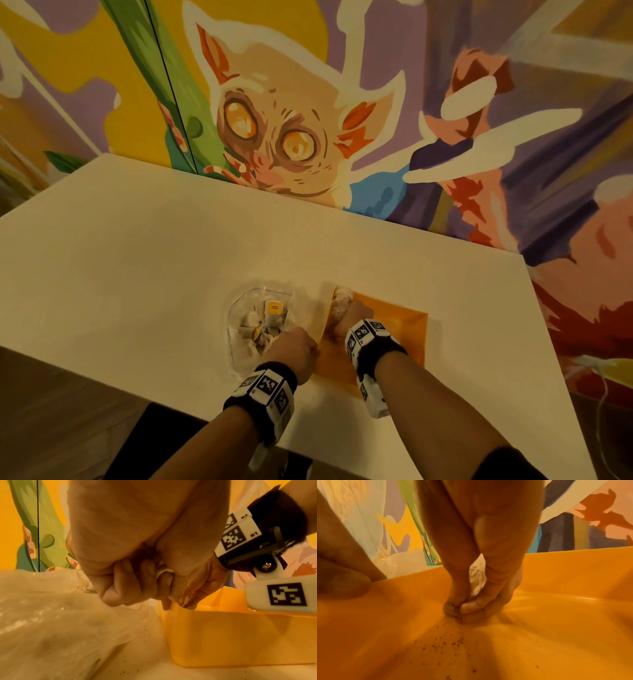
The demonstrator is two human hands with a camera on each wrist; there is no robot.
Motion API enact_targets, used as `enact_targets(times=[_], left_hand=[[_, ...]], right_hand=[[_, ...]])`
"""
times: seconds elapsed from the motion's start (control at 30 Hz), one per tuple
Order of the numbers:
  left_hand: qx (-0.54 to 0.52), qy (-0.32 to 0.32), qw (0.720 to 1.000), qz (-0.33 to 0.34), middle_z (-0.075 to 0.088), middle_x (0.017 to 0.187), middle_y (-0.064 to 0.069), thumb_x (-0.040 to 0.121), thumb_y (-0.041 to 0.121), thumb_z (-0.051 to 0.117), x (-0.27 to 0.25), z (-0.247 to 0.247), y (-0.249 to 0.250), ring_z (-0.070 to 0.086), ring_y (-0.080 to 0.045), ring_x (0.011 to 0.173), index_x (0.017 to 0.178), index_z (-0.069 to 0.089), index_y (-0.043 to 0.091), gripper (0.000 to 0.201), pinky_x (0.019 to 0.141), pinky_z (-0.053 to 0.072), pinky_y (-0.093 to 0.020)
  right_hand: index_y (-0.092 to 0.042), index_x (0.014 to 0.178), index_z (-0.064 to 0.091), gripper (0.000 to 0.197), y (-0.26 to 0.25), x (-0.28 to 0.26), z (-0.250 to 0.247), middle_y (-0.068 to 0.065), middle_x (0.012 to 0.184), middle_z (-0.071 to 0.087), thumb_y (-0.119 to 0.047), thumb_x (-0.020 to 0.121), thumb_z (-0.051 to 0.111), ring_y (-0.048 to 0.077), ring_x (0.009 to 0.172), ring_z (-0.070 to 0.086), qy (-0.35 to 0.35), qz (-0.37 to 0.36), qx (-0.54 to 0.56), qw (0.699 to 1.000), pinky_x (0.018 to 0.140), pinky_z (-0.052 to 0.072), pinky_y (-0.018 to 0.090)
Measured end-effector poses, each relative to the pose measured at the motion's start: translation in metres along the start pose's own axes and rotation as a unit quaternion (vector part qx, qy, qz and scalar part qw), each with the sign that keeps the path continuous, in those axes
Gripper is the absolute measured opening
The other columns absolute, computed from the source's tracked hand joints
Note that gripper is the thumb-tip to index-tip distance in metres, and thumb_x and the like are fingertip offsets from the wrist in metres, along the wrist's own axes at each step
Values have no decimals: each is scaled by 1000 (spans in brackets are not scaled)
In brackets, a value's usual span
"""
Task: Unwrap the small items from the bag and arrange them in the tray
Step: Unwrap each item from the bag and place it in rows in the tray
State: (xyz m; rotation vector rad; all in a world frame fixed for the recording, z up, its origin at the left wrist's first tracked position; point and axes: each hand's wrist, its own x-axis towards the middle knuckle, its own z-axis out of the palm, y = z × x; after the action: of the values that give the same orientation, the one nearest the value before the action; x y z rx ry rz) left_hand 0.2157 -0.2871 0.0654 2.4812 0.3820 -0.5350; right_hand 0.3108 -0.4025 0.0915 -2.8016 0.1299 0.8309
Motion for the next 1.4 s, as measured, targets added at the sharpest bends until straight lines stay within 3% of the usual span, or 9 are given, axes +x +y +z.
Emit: enact_targets(times=[0.1, 0.13, 0.23, 0.37, 0.6, 0.77, 0.97, 1.1, 1.4], left_hand=[[1, 0, 1000, -1, 69, 108, -4, 91, 36, 54, 0, 1, -1, 64, -25, 95, 108, 69, 20, 29, 79, 53, -33], [0, -1, 1000, 1, 69, 106, -4, 91, 36, 54, 0, 1, -1, 64, -25, 94, 106, 70, 19, 28, 78, 53, -33], [-2, -3, 1000, 2, 68, 102, -4, 90, 35, 53, 1, 2, -1, 64, -25, 90, 100, 69, 17, 26, 72, 51, -30], [4, -8, 1000, 3, 67, 107, -4, 91, 35, 54, 1, 1, 0, 64, -25, 93, 105, 69, 16, 28, 76, 52, -31], [-34, -4, 999, 7, 58, 127, -1, 93, 40, 55, -8, -4, 1, 59, -20, 109, 120, 62, 23, 33, 91, 50, -31], [-172, -1, 985, 26, 62, 106, -1, 85, 42, 69, -24, -22, 2, 58, -10, 89, 121, 56, 23, 43, 74, 44, -21], [-344, -37, 936, 67, 57, 69, -1, 80, 3, 73, -41, -44, -5, 57, -5, 62, 131, 49, 15, 58, 66, 49, -22], [-357, -19, 929, 89, 68, 91, -4, 80, -3, 69, -51, -56, -10, 64, -12, 75, 133, 48, 13, 59, 65, 52, -25], [-440, -53, 893, 80, 74, 102, -11, 76, -11, 73, -66, -66, -29, 68, -23, 100, 135, 49, 12, 68, 86, 54, -31]], right_hand=[[-22, 83, 50, 18, 1, 0, 0, 5, 102, 60, -21, 86, 68, 23, 111, 58, 3, -7, 48, 999, 80, 47, 27], [-31, 73, 35, 38, 4, 4, 2, 0, 88, 52, -19, 84, 69, 20, 103, 56, -1, -14, 62, 998, 72, 43, 26], [-35, 71, 19, 60, 5, 5, 4, -11, 75, 29, -14, 76, 74, 13, 87, 38, -2, -53, 74, 996, 54, 27, 15], [-22, 77, 44, 25, 2, 2, 1, -1, 75, 49, -13, 77, 67, 12, 59, 43, 2, -58, 22, 998, 43, 28, 20], [-12, 122, 50, 52, 18, 3, 2, 8, 104, 62, -24, 76, 74, 25, 92, 62, 1, -40, 93, 995, 59, 48, 26], [-5, 134, 39, 60, 30, -5, 2, 17, 125, 58, -24, 85, 68, 33, 107, 62, 36, -6, 137, 990, 75, 54, 33], [-16, 102, 64, 14, 20, -50, -8, 0, 100, 67, -22, 90, 65, 16, 88, 63, 84, -177, 303, 933, 56, 42, 8], [-19, 97, 70, 21, 9, -91, -9, -2, 88, 68, -32, 81, 77, 11, 73, 65, -49, -319, 375, 869, 62, 51, 18], [-28, 99, 73, 35, 13, -107, -7, -2, 106, 67, -1, 78, 71, 19, 83, 66, -76, -383, 306, 868, 76, 58, 37]])
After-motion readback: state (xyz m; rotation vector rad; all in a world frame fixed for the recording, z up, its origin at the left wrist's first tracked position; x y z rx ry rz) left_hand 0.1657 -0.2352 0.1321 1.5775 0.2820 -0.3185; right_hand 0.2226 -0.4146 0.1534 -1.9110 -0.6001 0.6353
